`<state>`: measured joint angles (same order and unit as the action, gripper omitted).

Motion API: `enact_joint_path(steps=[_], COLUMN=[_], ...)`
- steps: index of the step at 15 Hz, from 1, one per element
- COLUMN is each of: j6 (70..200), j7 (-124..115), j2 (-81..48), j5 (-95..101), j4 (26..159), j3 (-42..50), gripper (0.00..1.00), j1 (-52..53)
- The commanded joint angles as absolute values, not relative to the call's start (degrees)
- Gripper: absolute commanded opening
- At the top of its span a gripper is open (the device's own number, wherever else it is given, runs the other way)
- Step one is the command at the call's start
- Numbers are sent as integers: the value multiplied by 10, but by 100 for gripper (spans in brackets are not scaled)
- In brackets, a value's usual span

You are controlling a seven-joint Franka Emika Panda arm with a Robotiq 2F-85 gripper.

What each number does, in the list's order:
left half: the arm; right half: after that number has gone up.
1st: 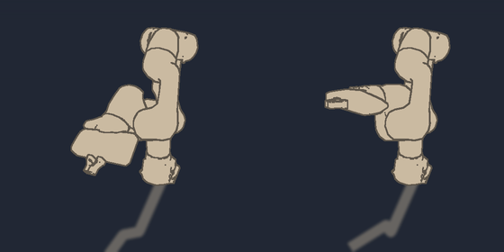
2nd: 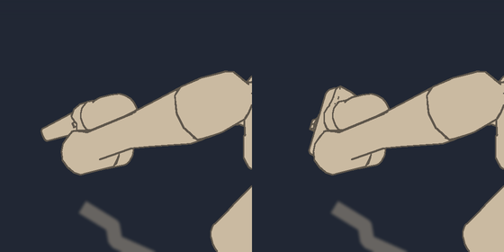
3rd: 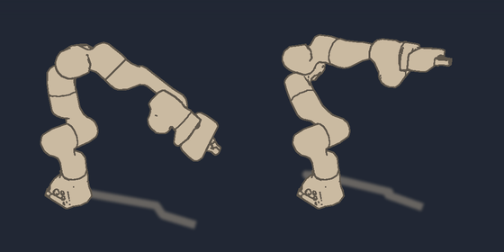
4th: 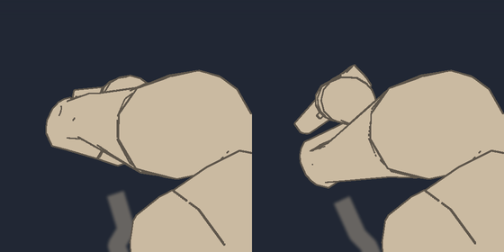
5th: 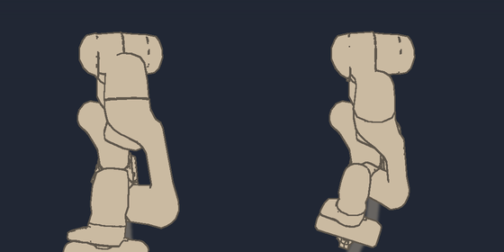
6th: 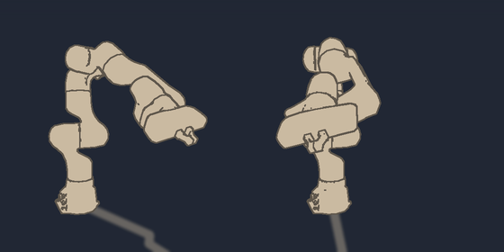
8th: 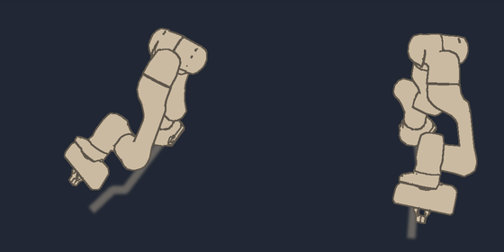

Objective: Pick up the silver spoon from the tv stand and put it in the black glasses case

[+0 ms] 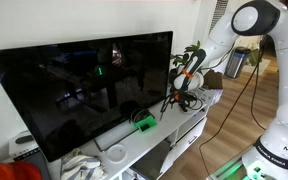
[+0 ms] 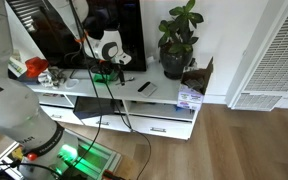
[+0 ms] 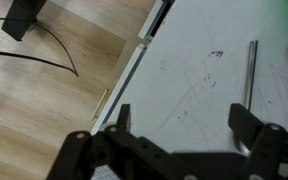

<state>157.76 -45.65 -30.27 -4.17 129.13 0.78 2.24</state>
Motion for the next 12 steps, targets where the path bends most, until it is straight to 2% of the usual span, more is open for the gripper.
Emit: enact_joint_path(steps=[1,12], j6=[1621,1624], j7=[-402,-383], j2=[-360,-391], j5=[-80,-107], j4=[1252,1220], j3=[2,21], gripper=[100,100], j1=[22,45])
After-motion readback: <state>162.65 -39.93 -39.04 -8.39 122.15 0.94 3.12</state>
